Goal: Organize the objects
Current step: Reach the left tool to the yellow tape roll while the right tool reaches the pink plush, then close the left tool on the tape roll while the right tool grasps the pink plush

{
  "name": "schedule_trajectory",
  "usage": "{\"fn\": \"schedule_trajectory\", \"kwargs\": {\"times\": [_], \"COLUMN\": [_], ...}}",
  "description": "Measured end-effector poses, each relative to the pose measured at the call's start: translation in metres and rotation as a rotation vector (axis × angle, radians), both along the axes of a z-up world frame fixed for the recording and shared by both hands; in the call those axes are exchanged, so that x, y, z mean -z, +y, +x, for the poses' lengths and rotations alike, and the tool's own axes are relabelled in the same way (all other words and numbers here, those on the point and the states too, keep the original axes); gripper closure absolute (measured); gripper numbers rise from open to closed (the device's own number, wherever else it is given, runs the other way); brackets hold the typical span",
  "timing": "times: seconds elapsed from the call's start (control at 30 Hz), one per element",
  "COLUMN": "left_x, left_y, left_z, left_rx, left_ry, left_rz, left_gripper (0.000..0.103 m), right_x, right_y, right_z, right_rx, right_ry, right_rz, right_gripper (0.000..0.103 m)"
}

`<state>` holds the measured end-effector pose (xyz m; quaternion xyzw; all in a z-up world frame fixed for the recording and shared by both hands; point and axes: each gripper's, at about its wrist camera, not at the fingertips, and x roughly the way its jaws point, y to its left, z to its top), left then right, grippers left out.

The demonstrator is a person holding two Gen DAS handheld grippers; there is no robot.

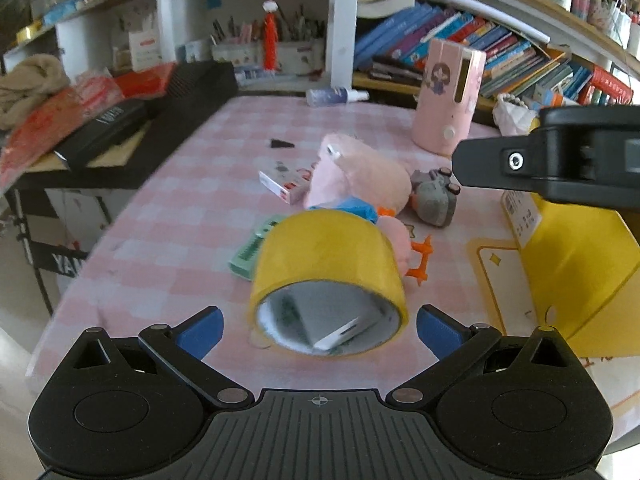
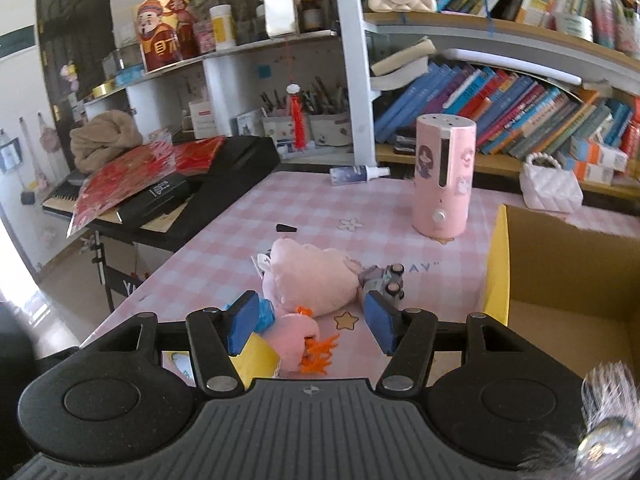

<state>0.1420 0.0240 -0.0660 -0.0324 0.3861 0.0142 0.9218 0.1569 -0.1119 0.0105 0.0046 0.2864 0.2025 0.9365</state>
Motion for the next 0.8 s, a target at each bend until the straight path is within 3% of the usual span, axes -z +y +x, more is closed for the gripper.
{"fn": "schedule_trajectory", "kwargs": {"times": [0.13,0.17,0.2,0.4,0.63,0.8], "left_x": [0.005,0.005,0.005,0.000,-0.010,-0.013], "left_y": [0.001,0.002,0.002,0.016,0.043,0.053], "left_z": [0.014,0.017,0.019,0.004,-0.016,-0.025], "left_rx": [-0.008,-0.007,-0.004,0.006,-0.077,-0.111], "left_ry": [0.022,0.026,0.035,0.092,0.066,0.059], "left_rz": [-0.036,-0.038,-0.035,-0.117,-0.164,-0.176], "left_gripper": [0.003,0.016,0.018,0.019,0.019,0.019], "right_x": [0.002,0.002,0.002,0.010,0.034,0.050], "right_y": [0.000,0.001,0.002,0.007,0.022,0.034], "right_z": [0.009,0.011,0.013,0.026,0.040,0.048], "right_rx": [-0.026,-0.031,-0.037,-0.047,-0.073,-0.090], "right_ry": [0.012,0.012,0.010,0.043,0.155,0.209], "right_rz": [-0.007,-0.008,-0.010,-0.018,-0.034,-0.063], "right_gripper": [0.046,0.046,0.046,0.043,0.040,0.027]}}
